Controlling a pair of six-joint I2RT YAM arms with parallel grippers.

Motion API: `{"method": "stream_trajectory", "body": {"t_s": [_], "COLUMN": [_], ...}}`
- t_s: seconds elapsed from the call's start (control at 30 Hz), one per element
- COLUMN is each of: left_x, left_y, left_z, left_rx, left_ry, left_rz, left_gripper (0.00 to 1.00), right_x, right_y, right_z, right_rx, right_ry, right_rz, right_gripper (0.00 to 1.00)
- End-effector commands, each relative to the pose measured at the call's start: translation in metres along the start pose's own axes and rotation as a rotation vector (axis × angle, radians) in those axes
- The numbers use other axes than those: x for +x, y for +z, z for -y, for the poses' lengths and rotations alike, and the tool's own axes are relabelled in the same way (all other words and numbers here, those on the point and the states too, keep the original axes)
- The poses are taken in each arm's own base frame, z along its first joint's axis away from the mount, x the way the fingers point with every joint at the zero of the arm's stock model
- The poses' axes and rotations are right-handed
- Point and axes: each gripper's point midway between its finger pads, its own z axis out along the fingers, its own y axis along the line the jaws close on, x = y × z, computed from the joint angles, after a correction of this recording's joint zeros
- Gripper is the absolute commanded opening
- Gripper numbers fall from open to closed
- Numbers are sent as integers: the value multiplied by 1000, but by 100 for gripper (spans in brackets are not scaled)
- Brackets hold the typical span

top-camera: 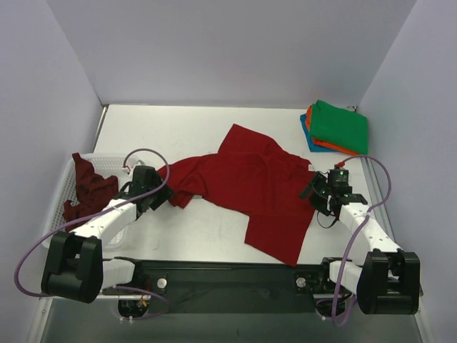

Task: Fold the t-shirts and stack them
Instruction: Flatten out the tshirt

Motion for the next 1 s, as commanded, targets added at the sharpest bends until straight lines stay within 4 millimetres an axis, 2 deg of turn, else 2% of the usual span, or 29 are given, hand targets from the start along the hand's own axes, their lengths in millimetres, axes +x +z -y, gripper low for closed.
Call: {"method": "stream_trajectory", "body": {"t_s": [0.0, 0.17, 0.37, 0.47, 0.53, 0.73, 0.8, 0.97], "left_x": [-11, -9, -3, 1, 2, 6, 8, 14], "left_y": [-1, 8, 17, 18, 17, 8, 3, -13], "left_z": [23, 27, 19, 17, 20, 28, 32, 46], "left_rx": [137, 152, 116, 114, 131, 161, 174, 220], "left_ry": [-67, -61, -55, -55, -50, -17, -5, 48], "left_rz": [9, -15, -39, -46, -54, -59, -63, -76], "left_gripper": [60, 53, 48, 42, 33, 19, 10, 1], "right_x": [5, 5, 6, 6, 6, 5, 5, 4], "right_y": [4, 6, 9, 10, 11, 13, 14, 16], "right_z": [3, 5, 6, 7, 7, 12, 13, 16], "right_rx": [7, 17, 23, 25, 26, 42, 47, 54], "right_ry": [18, 14, 19, 23, 25, 34, 40, 46], "right_rz": [-17, -19, -28, -30, -31, -29, -30, -31], "right_gripper": [63, 63, 63, 62, 62, 62, 62, 59]}}
